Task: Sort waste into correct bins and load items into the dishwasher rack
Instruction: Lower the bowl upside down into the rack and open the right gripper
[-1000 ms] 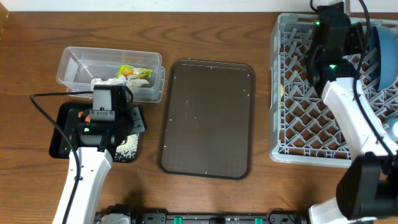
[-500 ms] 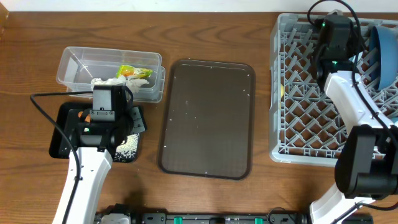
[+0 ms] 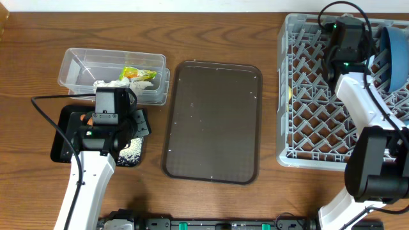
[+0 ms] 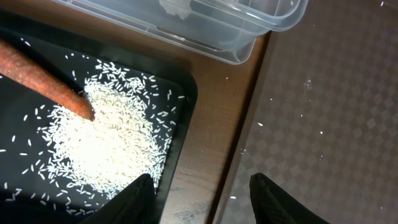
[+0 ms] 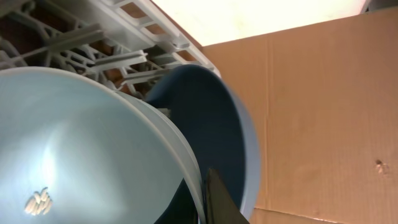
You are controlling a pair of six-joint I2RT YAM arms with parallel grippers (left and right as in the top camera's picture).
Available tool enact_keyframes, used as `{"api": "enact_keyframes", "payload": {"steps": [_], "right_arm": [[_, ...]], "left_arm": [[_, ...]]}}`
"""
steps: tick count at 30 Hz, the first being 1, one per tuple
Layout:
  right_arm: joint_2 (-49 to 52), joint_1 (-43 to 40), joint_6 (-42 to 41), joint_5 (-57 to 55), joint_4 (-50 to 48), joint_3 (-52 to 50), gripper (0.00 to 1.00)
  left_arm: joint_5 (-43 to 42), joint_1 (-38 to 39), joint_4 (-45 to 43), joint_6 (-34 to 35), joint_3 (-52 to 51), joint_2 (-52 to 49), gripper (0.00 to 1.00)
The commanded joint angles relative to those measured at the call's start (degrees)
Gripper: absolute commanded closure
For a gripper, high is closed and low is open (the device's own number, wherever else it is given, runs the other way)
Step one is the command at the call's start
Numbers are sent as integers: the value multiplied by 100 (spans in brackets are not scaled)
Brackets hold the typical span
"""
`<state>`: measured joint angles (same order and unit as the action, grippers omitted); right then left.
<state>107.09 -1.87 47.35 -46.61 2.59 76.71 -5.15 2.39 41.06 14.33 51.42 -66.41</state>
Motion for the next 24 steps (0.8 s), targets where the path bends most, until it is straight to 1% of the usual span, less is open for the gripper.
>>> {"api": "enact_keyframes", "payload": {"steps": [1, 4, 13, 18, 24], "right_arm": [[264, 63, -420, -396, 46, 17, 99], [330, 114, -573, -535, 114, 17, 99], [348, 457, -575, -546, 249, 15, 99], [350, 651, -614, -544, 745, 15, 98], [350, 815, -1198, -546, 1386, 15, 97]], "left_arm": [[72, -24, 4, -11, 35, 17, 48], [70, -24, 2, -11, 35, 17, 48], [72, -24, 4, -11, 35, 17, 48], [72, -24, 4, -11, 35, 17, 48], [72, -24, 2, -11, 35, 17, 48]]}}
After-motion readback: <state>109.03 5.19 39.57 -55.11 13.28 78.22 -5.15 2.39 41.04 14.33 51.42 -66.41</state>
